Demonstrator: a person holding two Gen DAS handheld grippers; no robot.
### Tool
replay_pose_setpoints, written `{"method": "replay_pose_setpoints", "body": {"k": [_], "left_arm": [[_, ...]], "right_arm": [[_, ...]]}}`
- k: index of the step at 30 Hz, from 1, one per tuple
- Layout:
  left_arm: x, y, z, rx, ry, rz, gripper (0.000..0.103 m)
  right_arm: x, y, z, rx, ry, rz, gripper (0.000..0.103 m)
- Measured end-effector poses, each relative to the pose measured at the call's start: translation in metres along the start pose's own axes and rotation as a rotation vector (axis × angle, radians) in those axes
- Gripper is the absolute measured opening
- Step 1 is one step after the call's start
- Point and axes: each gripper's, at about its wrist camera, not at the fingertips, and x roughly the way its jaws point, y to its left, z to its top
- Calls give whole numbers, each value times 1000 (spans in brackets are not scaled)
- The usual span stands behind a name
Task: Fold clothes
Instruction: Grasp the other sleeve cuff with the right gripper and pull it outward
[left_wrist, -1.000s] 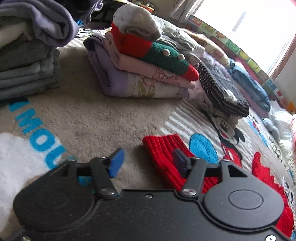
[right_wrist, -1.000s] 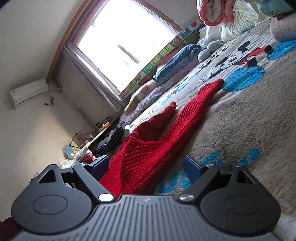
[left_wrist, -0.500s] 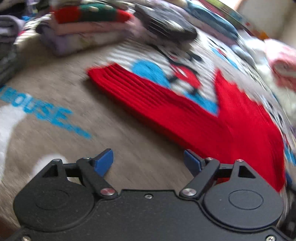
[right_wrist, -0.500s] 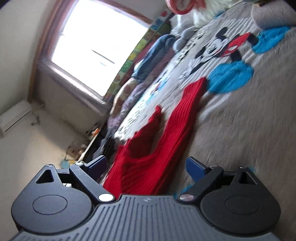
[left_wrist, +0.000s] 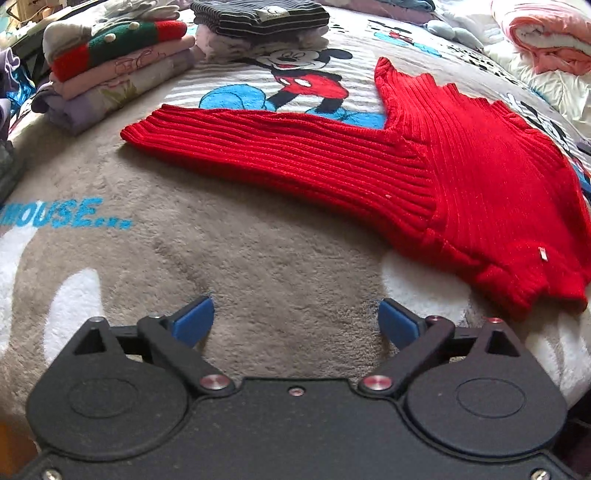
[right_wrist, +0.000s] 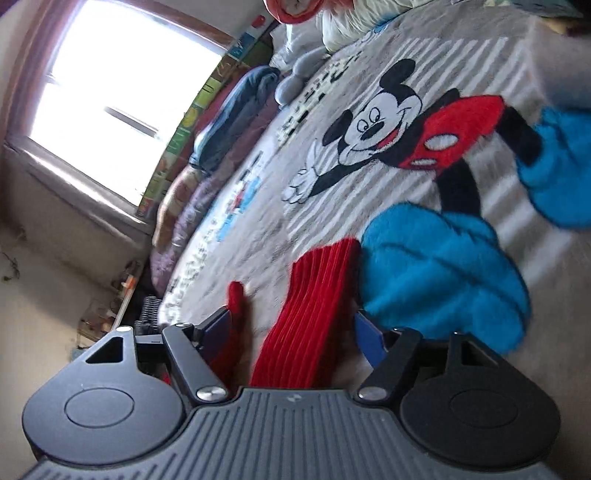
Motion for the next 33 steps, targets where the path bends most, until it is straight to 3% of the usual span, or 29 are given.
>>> {"method": "replay_pose_setpoints", "body": {"k": [2,5,7,8,9,21,33], "left_arm": [[-1,0,-1,-4,-5,1,96],[-1,-2,-1,-4,-7,4,97],[-2,-2,-2,-6,-8,6,97],[-3,-3,-2,-10,-10,7,97],[-4,-3,-2,-13,-12,7,97],[-24,-11,-12,-48,-63,-14,97],[-41,-44,-14,4,-101,-55,97]], "right_arm": [[10,3,4,-18,14,-15,68],[20,8,8,-53,27,-49,54],[24,11,9,-72,32,-65,37],[23,12,9,-82,33,-67,18],[21,15,9,-100,27,-70,12],[-43,48,5,-217,-126,-8,11],[-116,30,-9,-188,-255,22,11]]}}
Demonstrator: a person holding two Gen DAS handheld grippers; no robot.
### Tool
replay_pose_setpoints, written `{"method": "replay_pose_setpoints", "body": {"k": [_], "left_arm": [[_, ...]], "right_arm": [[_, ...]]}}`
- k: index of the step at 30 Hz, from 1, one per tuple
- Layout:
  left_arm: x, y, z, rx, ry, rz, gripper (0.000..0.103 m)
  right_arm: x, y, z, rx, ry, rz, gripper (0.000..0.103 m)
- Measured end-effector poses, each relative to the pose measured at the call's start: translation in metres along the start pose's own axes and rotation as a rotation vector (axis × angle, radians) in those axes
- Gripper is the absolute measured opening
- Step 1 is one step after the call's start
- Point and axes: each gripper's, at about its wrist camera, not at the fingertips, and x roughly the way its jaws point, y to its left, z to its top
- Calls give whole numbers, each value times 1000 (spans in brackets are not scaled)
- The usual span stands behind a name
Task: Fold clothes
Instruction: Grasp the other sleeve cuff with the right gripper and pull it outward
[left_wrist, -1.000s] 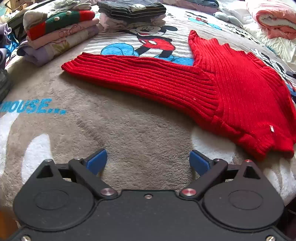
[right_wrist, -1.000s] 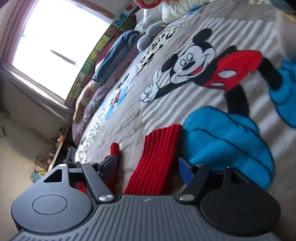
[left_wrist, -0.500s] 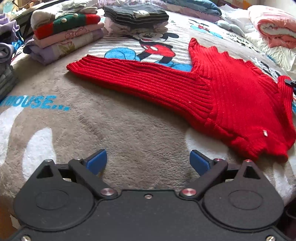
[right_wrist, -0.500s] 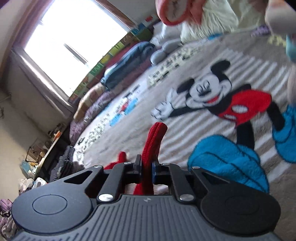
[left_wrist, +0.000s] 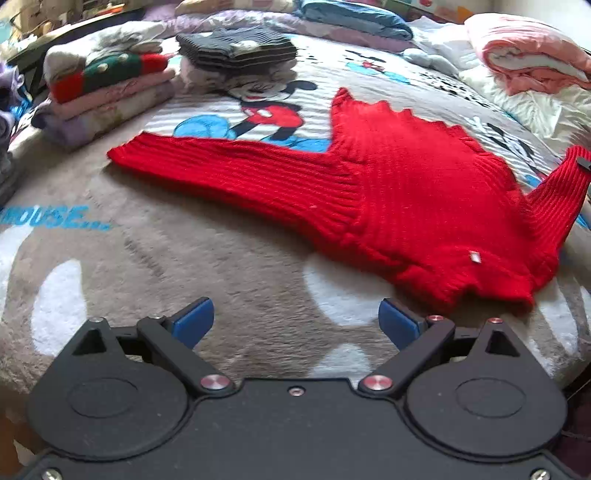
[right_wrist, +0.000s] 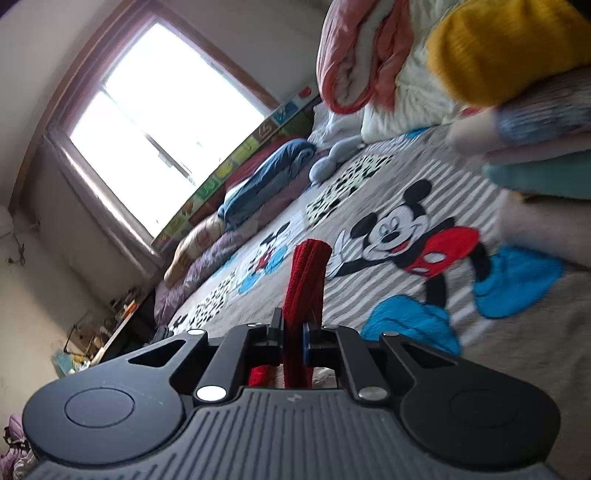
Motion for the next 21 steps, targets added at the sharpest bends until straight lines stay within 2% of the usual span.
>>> {"method": "replay_pose_setpoints", "body": {"k": [11,21], "left_arm": [[-7,-42,8,76,-47,-55,96],[-5,-91,15,181,-84,-119,96]], "right_arm": [[-43,-48,-13,95,-74,-46,10],[-52,-89,-40,223,-94,-102,9]]}}
